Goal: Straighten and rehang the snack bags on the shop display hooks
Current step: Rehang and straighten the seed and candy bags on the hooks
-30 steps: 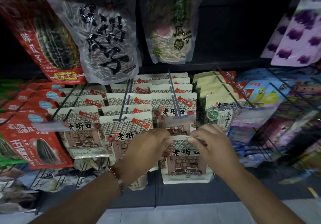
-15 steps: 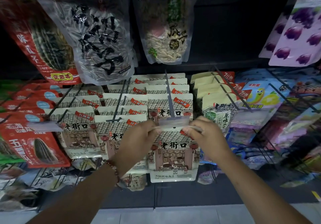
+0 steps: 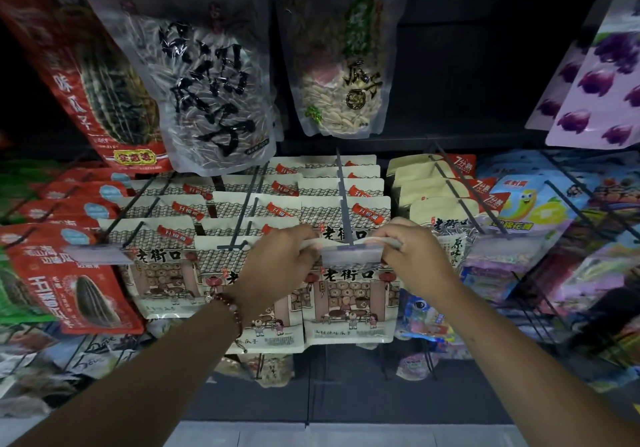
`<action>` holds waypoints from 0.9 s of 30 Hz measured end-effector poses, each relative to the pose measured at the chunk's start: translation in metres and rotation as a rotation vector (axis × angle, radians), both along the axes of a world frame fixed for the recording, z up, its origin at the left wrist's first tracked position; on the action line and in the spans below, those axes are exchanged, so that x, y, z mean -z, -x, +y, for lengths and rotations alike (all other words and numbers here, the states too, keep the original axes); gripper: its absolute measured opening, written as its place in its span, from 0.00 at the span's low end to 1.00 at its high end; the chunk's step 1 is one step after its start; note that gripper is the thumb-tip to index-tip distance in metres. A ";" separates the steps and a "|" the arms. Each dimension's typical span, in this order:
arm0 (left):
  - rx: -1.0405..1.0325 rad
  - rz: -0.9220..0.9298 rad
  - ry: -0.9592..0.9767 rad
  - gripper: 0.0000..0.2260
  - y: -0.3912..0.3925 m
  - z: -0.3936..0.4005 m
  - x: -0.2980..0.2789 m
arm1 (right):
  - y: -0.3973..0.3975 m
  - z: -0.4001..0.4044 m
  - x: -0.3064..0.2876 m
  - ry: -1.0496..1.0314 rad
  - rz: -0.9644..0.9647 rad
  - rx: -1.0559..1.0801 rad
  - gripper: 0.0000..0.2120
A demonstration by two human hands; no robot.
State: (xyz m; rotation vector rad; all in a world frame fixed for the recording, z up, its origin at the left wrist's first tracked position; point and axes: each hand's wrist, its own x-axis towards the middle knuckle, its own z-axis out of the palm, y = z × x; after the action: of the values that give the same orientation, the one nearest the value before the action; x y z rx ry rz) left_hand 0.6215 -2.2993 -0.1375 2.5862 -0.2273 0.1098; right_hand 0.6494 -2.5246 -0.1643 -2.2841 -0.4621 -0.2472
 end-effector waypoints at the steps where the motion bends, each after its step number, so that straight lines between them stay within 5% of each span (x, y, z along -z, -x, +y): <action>1: -0.002 -0.002 -0.024 0.05 0.001 0.000 0.001 | 0.000 0.000 0.002 0.004 -0.011 0.005 0.08; 13: 0.029 -0.068 -0.194 0.06 -0.003 0.003 0.003 | 0.000 0.004 0.003 -0.017 -0.002 0.029 0.10; 27: -0.035 -0.120 -0.135 0.07 0.005 0.001 0.007 | 0.000 0.008 0.001 -0.077 0.064 -0.011 0.13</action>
State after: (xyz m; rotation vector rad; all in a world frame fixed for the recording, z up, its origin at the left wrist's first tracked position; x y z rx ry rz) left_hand 0.6162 -2.2986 -0.1443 2.7214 -0.2411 0.2713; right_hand 0.6498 -2.5170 -0.1655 -2.2065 -0.4253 -0.1828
